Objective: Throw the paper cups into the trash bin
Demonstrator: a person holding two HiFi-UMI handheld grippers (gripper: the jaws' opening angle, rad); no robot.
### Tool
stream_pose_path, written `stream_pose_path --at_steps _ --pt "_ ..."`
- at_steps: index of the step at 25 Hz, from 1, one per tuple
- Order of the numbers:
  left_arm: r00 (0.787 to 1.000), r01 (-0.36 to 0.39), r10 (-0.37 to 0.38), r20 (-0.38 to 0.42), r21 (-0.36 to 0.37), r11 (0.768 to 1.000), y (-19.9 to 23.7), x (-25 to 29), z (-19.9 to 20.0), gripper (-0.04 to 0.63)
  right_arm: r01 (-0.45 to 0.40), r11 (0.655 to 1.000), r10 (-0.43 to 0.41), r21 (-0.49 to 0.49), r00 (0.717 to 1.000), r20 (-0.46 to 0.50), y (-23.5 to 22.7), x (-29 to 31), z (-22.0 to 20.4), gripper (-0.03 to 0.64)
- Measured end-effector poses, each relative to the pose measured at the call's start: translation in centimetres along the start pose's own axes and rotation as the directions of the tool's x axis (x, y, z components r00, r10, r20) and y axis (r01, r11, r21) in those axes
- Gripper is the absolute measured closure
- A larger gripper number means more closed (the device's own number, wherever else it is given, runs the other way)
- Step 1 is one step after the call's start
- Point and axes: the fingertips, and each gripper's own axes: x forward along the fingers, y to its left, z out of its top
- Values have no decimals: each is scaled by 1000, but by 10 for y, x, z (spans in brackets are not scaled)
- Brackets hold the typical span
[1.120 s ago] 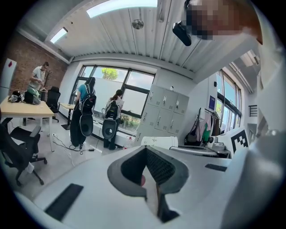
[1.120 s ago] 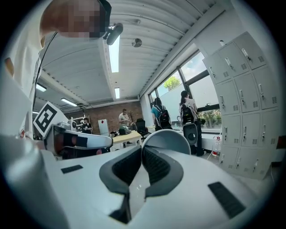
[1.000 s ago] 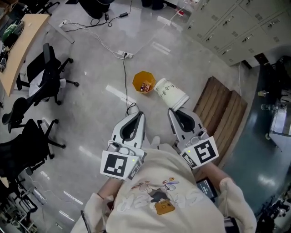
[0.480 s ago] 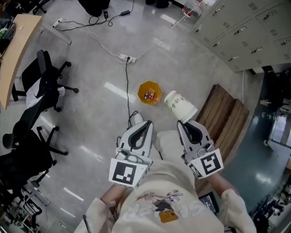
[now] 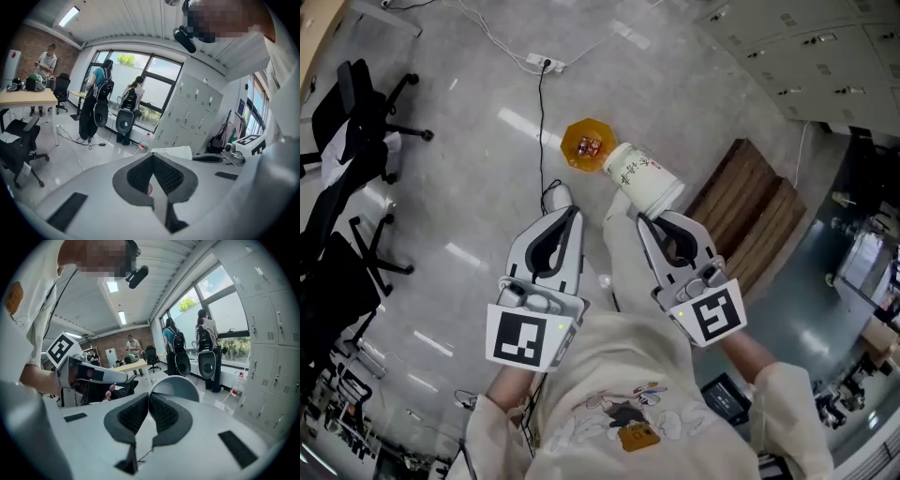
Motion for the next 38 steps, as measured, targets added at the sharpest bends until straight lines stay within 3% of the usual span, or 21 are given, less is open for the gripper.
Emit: stream_pose_path --at_steps 8,18,38 --pt "992 -112 102 -76 -139 984 52 74 -99 589 4 1000 -1 26 994 -110 -59 67 -104 591" --pt "970 -177 143 -195 -169 970 121 140 -225 589 -24 997 40 74 973 -228 -89 162 -240 591" --pt "943 -233 185 -276 -155 960 246 229 -422 590 18 999 -3 37 931 -364 -111 283 -455 591"
